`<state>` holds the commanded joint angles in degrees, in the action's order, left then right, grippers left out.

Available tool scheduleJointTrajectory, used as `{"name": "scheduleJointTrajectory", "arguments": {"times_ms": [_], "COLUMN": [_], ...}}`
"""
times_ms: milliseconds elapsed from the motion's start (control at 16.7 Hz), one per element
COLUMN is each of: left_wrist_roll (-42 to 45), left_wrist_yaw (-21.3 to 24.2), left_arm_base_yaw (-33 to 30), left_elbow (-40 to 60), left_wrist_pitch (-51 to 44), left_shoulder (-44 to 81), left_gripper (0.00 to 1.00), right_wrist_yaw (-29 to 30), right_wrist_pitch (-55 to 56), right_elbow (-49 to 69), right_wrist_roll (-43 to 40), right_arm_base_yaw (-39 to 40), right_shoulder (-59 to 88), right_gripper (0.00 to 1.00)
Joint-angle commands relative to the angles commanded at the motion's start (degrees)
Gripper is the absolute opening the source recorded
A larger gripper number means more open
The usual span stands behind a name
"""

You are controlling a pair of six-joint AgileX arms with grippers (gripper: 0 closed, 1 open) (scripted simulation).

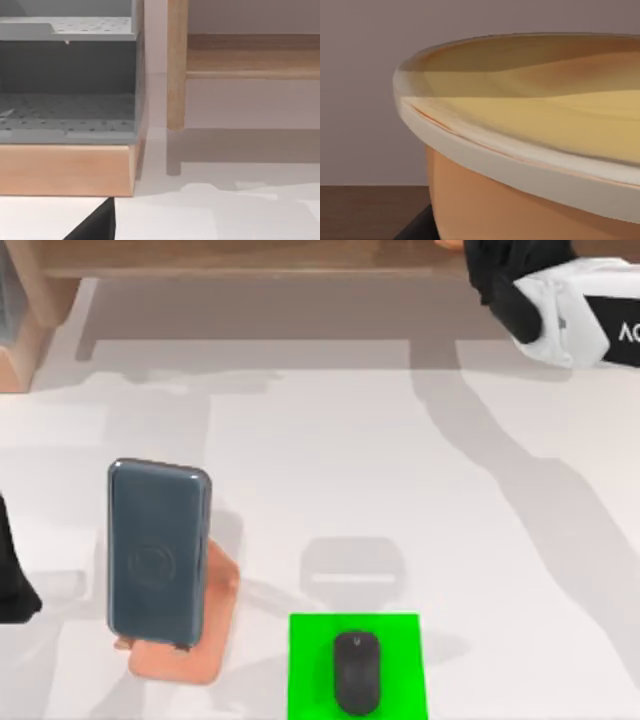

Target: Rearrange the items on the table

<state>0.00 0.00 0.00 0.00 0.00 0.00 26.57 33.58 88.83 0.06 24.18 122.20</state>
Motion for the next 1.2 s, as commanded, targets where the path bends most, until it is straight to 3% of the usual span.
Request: {"name": "scheduleJointTrajectory", "arguments": {"times_ms": [480, 900, 1200], "left_wrist_roll": [0.0, 0.0, 0.0], "left_wrist_yaw": [0.0, 0.0, 0.0], "left_arm_base_yaw": [0.0, 0.0, 0.0], "left_elbow": [0.0, 0.0, 0.0], "left_wrist_pitch": [0.0, 0.0, 0.0], "left_shoulder": [0.0, 0.0, 0.0], "left_gripper": [1.0, 1.0, 1.0], "right_wrist_yaw": [0.21, 3.03, 1.25], "right_wrist_pitch": [0.4, 1.93, 1.17], "right_elbow": [0.22, 0.98, 0.62], "right_wrist_roll": [-0.69, -10.47, -5.86], "right_arm_base_yaw": [0.36, 6.43, 2.42], "right_shoulder": [-0.21, 0.64, -0.66], "right_gripper": [0.0, 0.0, 0.0]}}
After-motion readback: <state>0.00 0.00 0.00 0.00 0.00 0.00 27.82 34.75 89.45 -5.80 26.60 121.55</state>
